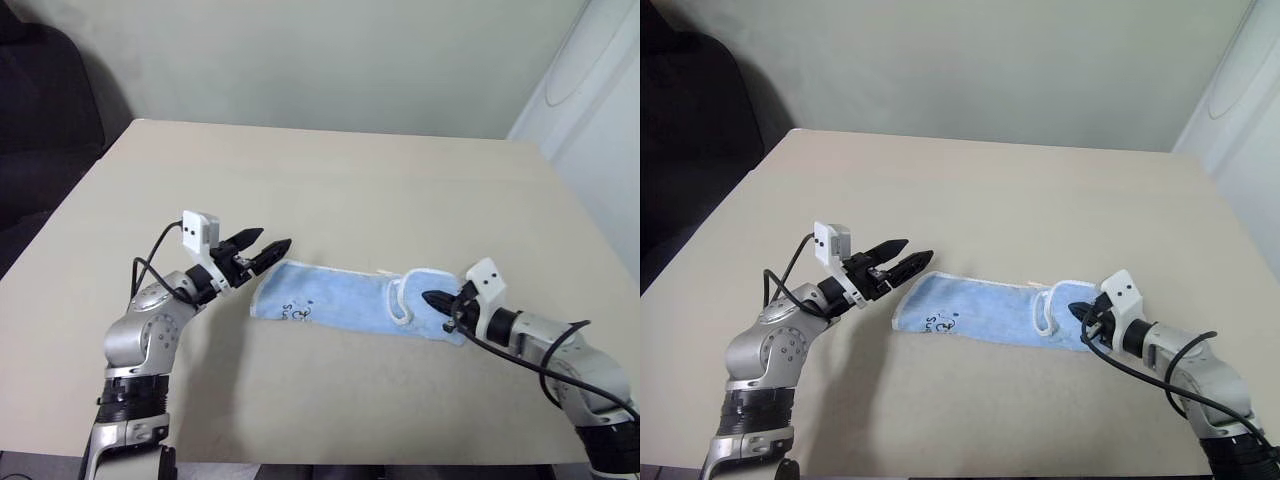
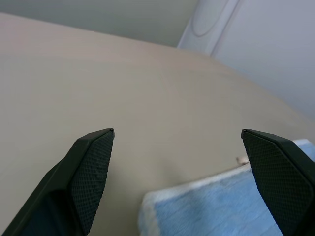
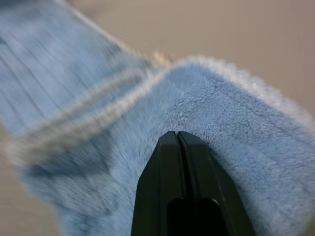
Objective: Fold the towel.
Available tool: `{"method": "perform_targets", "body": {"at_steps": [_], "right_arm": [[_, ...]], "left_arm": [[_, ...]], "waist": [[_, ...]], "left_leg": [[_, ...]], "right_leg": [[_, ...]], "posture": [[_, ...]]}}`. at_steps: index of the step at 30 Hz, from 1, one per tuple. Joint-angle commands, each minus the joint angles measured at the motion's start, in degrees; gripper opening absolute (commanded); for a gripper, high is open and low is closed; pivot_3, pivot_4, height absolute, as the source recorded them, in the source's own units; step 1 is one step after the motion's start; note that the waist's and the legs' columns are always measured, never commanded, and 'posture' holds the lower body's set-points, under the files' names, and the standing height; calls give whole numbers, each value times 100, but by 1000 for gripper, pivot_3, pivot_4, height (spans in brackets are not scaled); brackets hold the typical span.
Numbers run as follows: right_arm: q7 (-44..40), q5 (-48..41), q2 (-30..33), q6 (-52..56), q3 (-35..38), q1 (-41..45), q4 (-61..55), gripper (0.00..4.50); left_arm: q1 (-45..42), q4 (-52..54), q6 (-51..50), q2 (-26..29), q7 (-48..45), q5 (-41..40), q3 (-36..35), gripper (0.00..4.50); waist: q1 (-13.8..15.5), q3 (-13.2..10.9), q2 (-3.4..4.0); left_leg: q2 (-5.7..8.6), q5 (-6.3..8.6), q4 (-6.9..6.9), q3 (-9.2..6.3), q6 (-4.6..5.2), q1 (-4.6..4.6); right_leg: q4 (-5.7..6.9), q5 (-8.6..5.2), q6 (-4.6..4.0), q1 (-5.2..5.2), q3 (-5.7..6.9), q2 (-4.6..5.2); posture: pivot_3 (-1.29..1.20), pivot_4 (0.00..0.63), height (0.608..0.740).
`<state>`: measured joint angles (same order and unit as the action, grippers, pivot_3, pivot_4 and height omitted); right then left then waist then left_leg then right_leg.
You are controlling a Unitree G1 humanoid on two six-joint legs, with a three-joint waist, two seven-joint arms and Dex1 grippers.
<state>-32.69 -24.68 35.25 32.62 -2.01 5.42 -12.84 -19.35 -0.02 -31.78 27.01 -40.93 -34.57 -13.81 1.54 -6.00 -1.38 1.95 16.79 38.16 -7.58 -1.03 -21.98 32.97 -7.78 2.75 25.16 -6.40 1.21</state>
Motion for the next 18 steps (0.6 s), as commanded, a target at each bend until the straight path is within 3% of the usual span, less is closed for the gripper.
{"method": "perform_targets", "body": {"at_steps": [1,6,14,18], "right_arm": [[-111,355,-176,-539,-102,-44,464,28],[-204,611,-349,-926,-190,-181,802,28],[-437,-15,-436,-951,390,-49,-131,28],[-631,-305,-308,-693,516,192,-529,944]], "left_arm": [[123,296,-48,118,36,-127,-197,4500],[337,508,-226,240,71,-269,-393,4500],[1085,1066,-1305,826,111,-1520,-1552,4500],[1747,1499,-2180,1104,284,-2608,-2275,4500]], "waist": [[-3,0,1],[-7,10,-16],[-63,6,-10],[-99,5,-6]], "left_leg": [[0,1,-1,0,-1,2],[-1,4,1,-1,-8,10],[-2,14,-9,-1,-24,5],[-5,19,-16,0,-32,6]], "right_leg": [[1,1,-1,-1,0,0],[-1,0,-1,-11,1,-1],[0,-1,-6,6,0,-4],[2,-12,-25,9,1,-11]], "posture": [[0,150,740],[0,150,740],[0,150,740],[0,150,740]]}}
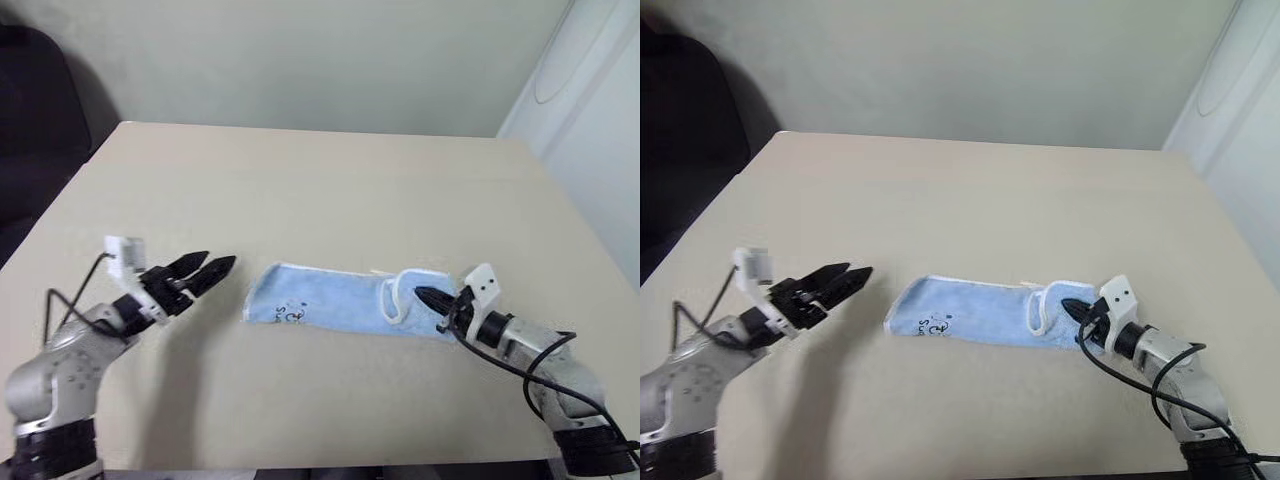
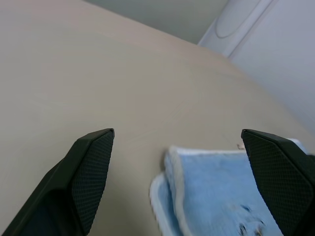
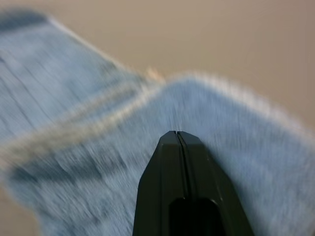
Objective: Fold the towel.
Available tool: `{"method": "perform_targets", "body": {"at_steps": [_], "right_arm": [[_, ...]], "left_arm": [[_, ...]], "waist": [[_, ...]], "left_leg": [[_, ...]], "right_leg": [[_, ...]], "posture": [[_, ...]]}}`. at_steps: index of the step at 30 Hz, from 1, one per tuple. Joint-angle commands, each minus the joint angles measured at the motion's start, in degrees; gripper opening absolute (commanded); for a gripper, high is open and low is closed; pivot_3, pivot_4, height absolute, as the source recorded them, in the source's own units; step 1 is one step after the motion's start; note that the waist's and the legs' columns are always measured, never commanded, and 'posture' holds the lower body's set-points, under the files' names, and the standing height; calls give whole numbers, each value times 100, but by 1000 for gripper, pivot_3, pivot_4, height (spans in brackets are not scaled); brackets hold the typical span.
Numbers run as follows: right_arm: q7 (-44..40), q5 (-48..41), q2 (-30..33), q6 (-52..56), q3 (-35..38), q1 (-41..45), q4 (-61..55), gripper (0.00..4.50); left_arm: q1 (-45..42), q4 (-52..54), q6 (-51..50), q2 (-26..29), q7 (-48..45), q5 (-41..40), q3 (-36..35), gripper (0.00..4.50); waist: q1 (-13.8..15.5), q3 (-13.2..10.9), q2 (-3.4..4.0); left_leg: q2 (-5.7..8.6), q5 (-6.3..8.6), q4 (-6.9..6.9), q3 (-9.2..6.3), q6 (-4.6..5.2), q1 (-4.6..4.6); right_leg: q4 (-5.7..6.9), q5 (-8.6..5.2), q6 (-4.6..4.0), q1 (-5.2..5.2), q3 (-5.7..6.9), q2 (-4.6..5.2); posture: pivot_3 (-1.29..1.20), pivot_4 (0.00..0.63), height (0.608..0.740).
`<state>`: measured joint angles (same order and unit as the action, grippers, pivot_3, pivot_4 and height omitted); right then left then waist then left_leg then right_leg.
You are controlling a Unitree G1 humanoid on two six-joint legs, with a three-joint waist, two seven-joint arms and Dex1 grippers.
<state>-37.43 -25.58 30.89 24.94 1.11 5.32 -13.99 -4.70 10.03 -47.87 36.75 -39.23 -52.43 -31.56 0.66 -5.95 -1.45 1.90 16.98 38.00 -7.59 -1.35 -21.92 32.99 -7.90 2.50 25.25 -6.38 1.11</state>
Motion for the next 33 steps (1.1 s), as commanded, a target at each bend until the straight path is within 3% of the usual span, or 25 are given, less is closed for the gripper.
{"method": "perform_targets", "body": {"at_steps": [1,3,10,19,27,33], "right_arm": [[-153,-190,133,78,195,245,-438,1293],[-90,-161,69,56,195,434,-411,1963],[-2,-56,-264,-83,128,1073,-158,1963],[7,103,-478,-277,110,1321,132,1963],[111,206,-603,-402,143,1396,213,1963],[180,225,-614,-442,249,1448,233,1963]], "left_arm": [[373,562,-704,152,179,-1042,-591,4500],[595,755,-982,77,527,-1529,-706,4500],[1480,1638,-1470,-446,2386,-2810,-216,4500],[1368,1129,-854,-909,4999,-4632,466,4500],[846,603,-249,-1054,6335,-5344,1187,4500],[382,227,-10,-1120,6877,-5300,1537,4500]], "waist": [[-16,-4,6],[-15,-12,15],[-10,-23,33],[-1,-29,40],[32,-47,70],[119,-59,97]], "left_leg": [[0,1,0,0,-1,-1],[1,0,1,-2,0,2],[2,-5,5,-3,7,2],[1,-12,2,-2,-7,25],[1,-13,2,-3,-8,59],[23,-20,3,-6,5,92]], "right_leg": [[-1,-3,-4,1,-1,0],[-1,-8,-11,-2,-2,-1],[0,-32,7,-3,-4,1],[9,-8,-30,-22,1,-6],[10,-8,-31,-58,0,-20],[9,-16,-24,-89,-2,-37]], "posture": [[0,150,740],[0,150,740],[0,150,740],[0,150,740],[0,150,740],[0,150,740]]}}
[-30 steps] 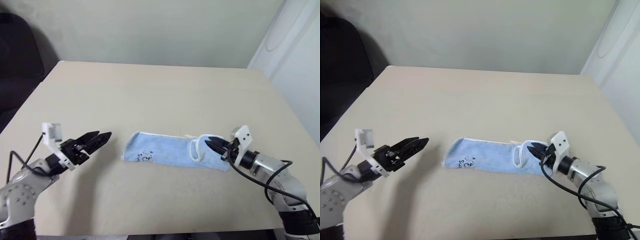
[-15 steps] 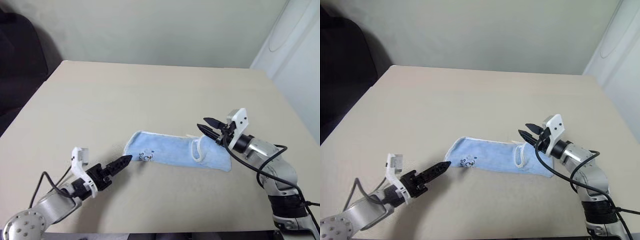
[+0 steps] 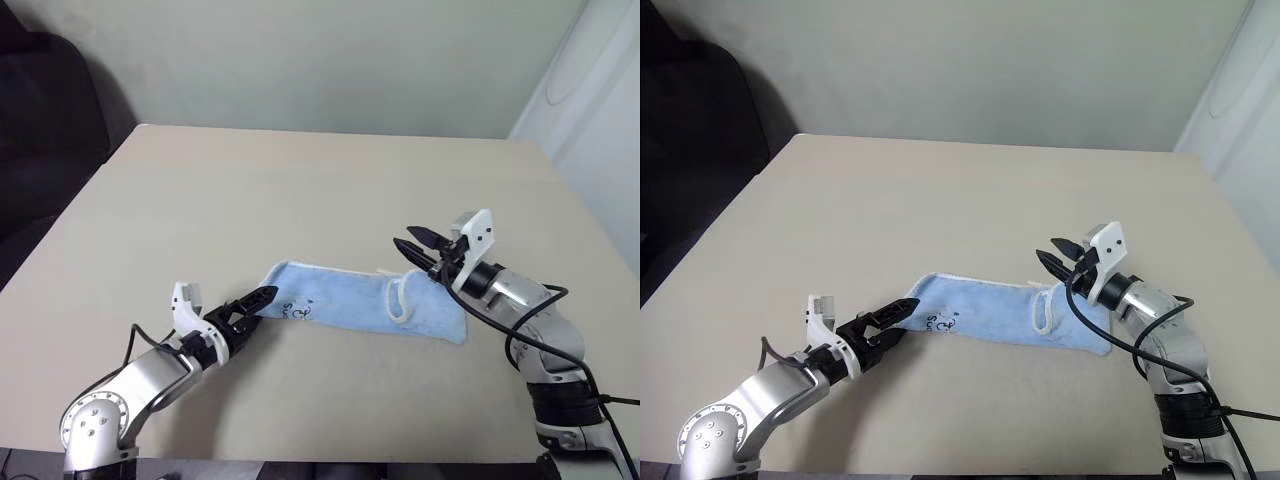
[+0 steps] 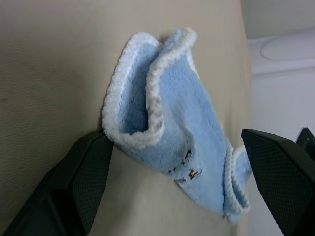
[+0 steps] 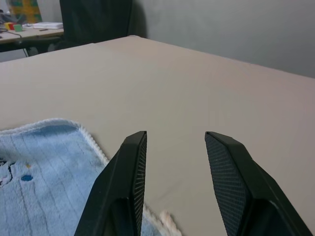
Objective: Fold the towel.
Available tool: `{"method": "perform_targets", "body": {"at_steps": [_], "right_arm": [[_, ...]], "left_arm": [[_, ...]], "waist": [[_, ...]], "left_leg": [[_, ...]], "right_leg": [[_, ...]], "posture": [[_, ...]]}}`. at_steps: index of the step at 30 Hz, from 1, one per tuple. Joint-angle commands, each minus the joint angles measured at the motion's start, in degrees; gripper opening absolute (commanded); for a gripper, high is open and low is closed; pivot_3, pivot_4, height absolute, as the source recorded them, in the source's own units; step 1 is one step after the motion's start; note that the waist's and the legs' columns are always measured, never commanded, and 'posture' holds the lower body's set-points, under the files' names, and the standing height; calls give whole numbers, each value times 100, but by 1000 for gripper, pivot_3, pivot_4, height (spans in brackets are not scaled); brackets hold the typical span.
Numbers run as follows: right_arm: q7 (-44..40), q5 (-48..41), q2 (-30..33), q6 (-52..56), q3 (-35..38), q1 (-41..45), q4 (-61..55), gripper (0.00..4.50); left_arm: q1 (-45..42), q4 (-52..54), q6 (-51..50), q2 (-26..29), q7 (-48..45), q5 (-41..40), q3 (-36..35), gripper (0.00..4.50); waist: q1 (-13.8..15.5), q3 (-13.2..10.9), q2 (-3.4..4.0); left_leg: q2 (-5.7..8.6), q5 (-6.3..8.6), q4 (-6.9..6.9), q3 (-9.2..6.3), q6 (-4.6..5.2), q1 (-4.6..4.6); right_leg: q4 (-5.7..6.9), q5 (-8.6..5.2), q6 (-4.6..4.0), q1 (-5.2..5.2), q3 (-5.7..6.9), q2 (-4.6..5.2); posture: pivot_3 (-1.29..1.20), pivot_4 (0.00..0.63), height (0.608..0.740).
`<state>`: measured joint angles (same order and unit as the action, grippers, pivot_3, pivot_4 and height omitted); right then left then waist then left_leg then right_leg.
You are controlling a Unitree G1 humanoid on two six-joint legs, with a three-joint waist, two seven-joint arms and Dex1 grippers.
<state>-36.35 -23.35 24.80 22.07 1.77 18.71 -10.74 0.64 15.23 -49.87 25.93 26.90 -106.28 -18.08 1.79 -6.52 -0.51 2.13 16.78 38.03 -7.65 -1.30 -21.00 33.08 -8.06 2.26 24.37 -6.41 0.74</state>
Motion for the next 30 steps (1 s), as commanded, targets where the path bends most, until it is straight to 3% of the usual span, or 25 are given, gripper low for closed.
{"method": "perform_targets", "body": {"at_steps": [1,5,8,18,25,30], "right_arm": [[87,5,-15,-158,181,112,-96,1963],[152,13,-49,-185,162,100,-130,1963],[187,6,-56,-185,170,78,-171,2009],[271,-43,-47,-166,244,-25,-293,2009],[308,-48,15,-175,457,-4,-241,2009],[360,-11,175,-196,715,-7,-231,2009]], "left_arm": [[-232,-367,189,-42,292,135,238,4500],[-451,-687,104,-19,203,371,382,4500],[-512,-819,48,15,76,550,420,3918],[-594,-528,44,34,-415,905,288,119],[-1052,-249,-60,518,-1352,1462,232,19],[-2211,-182,-300,1008,-2386,2210,655,19]], "waist": [[14,-2,6],[36,-1,12],[36,3,21],[8,-11,-3],[7,-34,-38],[16,-39,-49]], "left_leg": [[4,-2,0,-5,3,5],[11,-1,2,-16,5,3],[12,-1,2,-17,6,0],[1,9,-5,-18,-11,-11],[-10,10,-2,-26,-18,-12],[-12,7,5,-39,-19,-23]], "right_leg": [[-1,-6,7,4,-1,0],[-3,-23,27,-1,-2,9],[-3,-24,29,-1,-2,15],[-3,-5,-2,-3,-1,1],[-4,-5,-19,-3,-3,-31],[-7,-2,-41,-1,-4,-30]], "posture": [[0,150,740],[0,150,740],[0,150,740],[0,150,740],[0,150,740],[0,150,740]]}}
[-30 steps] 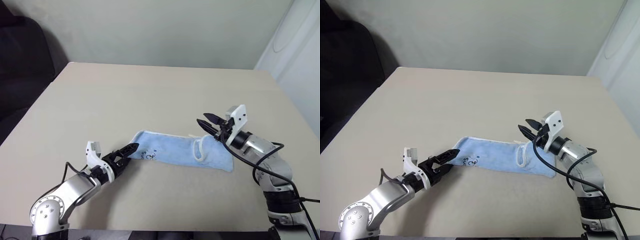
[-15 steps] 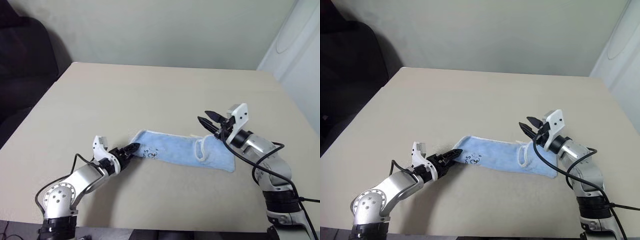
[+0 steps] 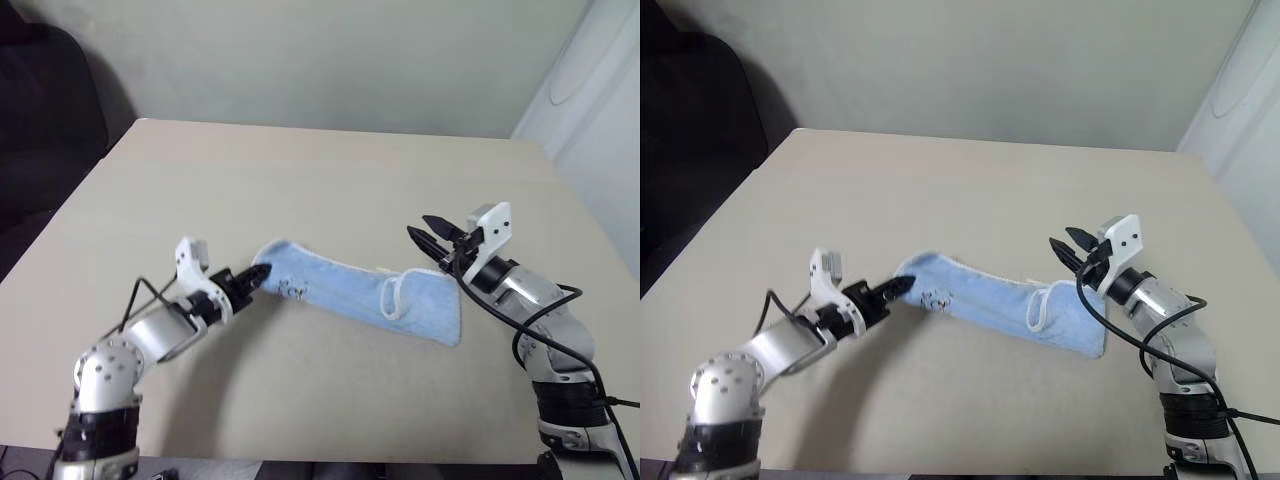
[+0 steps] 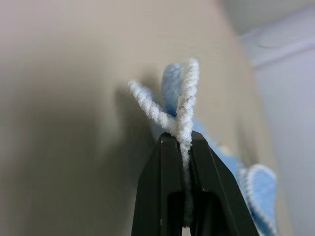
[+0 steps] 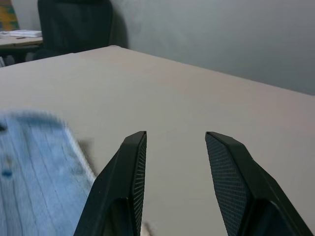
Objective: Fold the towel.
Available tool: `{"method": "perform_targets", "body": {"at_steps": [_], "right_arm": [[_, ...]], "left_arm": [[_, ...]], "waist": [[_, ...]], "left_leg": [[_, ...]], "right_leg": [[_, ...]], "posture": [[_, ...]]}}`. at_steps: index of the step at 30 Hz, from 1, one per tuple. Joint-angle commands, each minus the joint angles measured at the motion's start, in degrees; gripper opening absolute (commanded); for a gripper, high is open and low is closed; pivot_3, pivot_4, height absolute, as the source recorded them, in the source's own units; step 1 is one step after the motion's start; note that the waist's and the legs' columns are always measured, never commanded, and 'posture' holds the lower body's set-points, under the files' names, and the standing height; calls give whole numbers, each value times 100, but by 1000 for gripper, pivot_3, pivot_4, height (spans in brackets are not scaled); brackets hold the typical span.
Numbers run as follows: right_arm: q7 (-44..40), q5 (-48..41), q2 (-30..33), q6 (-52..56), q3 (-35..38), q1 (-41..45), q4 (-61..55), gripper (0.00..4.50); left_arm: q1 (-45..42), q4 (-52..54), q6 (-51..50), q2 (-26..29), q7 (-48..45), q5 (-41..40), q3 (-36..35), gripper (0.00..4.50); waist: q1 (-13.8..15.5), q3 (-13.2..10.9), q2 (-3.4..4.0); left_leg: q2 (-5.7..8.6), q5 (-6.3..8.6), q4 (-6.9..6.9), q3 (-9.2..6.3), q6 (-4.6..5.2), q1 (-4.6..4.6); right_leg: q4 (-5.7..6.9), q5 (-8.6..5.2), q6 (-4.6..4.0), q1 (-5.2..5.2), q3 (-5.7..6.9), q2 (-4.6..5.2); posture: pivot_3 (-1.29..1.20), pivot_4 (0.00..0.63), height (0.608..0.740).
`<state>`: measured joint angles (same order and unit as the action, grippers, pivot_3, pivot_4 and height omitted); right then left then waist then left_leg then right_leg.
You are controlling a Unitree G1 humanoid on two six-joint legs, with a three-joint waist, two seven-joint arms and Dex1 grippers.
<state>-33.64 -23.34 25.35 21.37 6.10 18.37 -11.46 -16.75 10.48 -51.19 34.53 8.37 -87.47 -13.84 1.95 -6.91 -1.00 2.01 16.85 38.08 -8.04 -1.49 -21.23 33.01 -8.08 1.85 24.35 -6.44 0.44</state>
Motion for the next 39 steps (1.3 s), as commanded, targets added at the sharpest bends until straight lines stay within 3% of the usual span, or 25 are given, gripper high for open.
{"method": "perform_targets", "body": {"at_steps": [1,7,16,23,26,33,39], "right_arm": [[94,-7,136,-127,305,27,-163,2009],[209,4,337,-124,584,88,-243,2009],[489,65,324,-182,754,-97,-427,2009],[825,93,318,-189,958,-203,-681,2009],[940,92,333,-169,1032,-252,-774,2009],[994,93,350,-131,1041,-320,-855,2009],[963,133,335,-141,942,-251,-757,2009]], "left_arm": [[-590,286,-215,174,-649,431,301,19],[-2084,93,-780,-144,-1711,1365,1583,19],[-3860,-1264,-910,-1675,-3369,3174,3306,19],[-4343,-2387,-557,-2763,-4285,4782,4483,19],[-4259,-2549,-234,-2926,-4663,5502,5088,19],[-4057,-3126,-168,-3437,-4909,6085,4841,19],[-4046,-3198,-480,-3760,-4978,5704,3687,1599]], "waist": [[-4,1,1],[3,2,-3],[-2,-1,-7],[6,-2,-7],[5,-2,-7],[5,-2,-7],[7,-2,-7]], "left_leg": [[1,0,1,-2,0,-2],[7,-2,-1,-9,0,-11],[22,-19,7,-6,19,-26],[24,-45,10,24,81,-32],[24,-44,11,33,83,-32],[25,-45,17,37,83,-39],[25,-52,18,40,98,-45]], "right_leg": [[-2,1,-2,0,0,1],[-9,5,-8,3,5,13],[-10,14,23,2,5,44],[-14,8,83,-1,5,70],[-15,-16,136,-1,2,74],[-17,-14,167,-1,1,79],[-21,-2,193,0,0,82]], "posture": [[0,150,740],[0,150,740],[0,150,740],[0,150,740],[0,150,740],[0,150,740],[0,150,740]]}}
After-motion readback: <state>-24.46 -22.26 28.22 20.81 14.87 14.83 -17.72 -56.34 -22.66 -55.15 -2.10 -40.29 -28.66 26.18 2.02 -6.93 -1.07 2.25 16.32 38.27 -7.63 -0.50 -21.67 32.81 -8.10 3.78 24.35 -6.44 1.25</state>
